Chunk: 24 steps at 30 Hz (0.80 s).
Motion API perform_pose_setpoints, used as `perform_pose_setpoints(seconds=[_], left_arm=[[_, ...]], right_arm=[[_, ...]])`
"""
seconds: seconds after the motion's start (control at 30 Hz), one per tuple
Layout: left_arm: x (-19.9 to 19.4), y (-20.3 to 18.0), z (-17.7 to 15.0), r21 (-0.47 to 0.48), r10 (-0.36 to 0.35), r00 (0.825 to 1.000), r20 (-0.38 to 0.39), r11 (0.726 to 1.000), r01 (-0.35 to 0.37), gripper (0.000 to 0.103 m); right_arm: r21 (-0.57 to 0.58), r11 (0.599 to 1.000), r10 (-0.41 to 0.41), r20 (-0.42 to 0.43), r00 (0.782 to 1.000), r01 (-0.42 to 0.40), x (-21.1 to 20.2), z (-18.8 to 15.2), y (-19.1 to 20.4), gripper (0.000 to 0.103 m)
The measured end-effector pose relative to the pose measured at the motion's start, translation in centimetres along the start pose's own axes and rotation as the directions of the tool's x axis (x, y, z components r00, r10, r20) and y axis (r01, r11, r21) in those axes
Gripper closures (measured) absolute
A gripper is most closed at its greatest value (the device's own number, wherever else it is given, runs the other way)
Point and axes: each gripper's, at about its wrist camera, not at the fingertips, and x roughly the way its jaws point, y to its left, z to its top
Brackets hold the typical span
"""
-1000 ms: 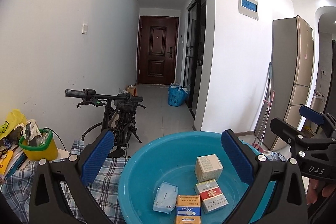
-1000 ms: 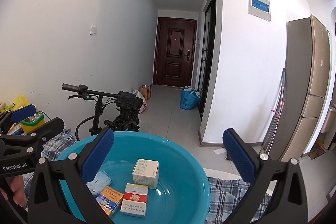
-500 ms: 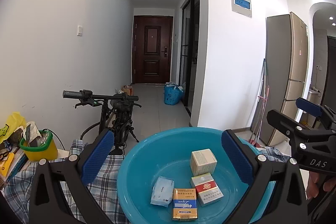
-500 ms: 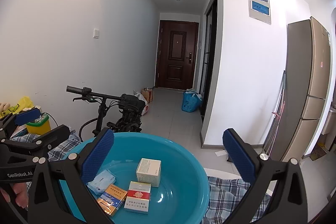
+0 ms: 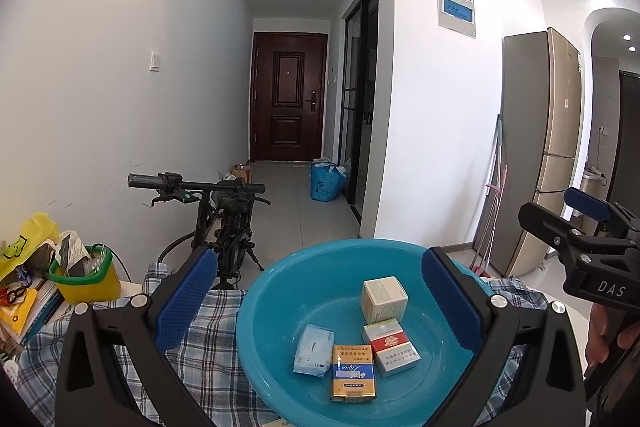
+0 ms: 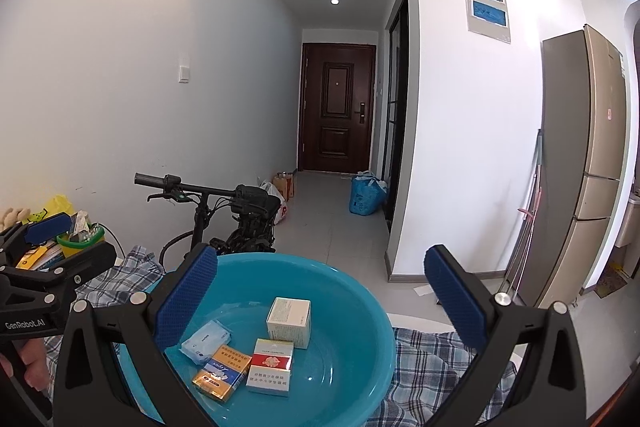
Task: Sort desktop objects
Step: 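Raise both grippers away from the basin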
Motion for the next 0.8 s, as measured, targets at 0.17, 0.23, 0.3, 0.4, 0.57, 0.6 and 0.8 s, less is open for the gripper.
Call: perform_pose_setpoints(seconds=[0.17, 0.23, 0.3, 0.4, 0.57, 0.6, 0.8], left_arm=[[-1.3, 0.3, -0.2, -0.012, -0.004, 1.0, -0.005, 1.0, 0.003, 0.0], [-1.8, 0.1, -0.2, -0.008, -0.005, 1.0, -0.004, 1.0, 0.005, 0.0], [-2.3, 0.0, -0.2, -0.003, -0.005, 1.0, -0.001, 1.0, 0.005, 0.0], [-3.1, -0.2, -0.5, -0.006, -0.006, 1.0, 0.0, 1.0, 0.006, 0.0], [-4.2, -0.4, -0.9, 0.001, -0.01, 1.0, -0.008, 1.0, 0.01, 0.0], [-4.5, -0.6, -1.0, 0.003, -0.011, 1.0, -0.006, 1.0, 0.011, 0.0], [-5.8, -1.4, -1.5, 0.018, -0.017, 1.0, -0.009, 1.0, 0.017, 0.0]], right_arm=[[0.006, 1.0, 0.009, 0.002, 1.0, -0.009, -1.1, -0.1, 0.1, 0.0], [0.0, 1.0, 0.012, 0.003, 1.0, -0.012, -1.6, -0.1, 0.3, 0.0], [-0.003, 1.0, 0.012, 0.006, 1.0, -0.012, -2.1, -0.2, 0.4, 0.0], [-0.001, 1.0, 0.018, 0.01, 1.0, -0.017, -2.9, -0.3, 0.6, 0.0], [0.004, 1.0, 0.017, 0.014, 1.0, -0.017, -4.3, -0.4, 0.5, 0.0], [0.008, 1.0, 0.019, 0.017, 1.0, -0.019, -4.6, -0.4, 0.4, 0.0], [0.016, 0.999, 0.032, 0.033, 0.999, -0.032, -6.0, -0.3, 0.4, 0.0]])
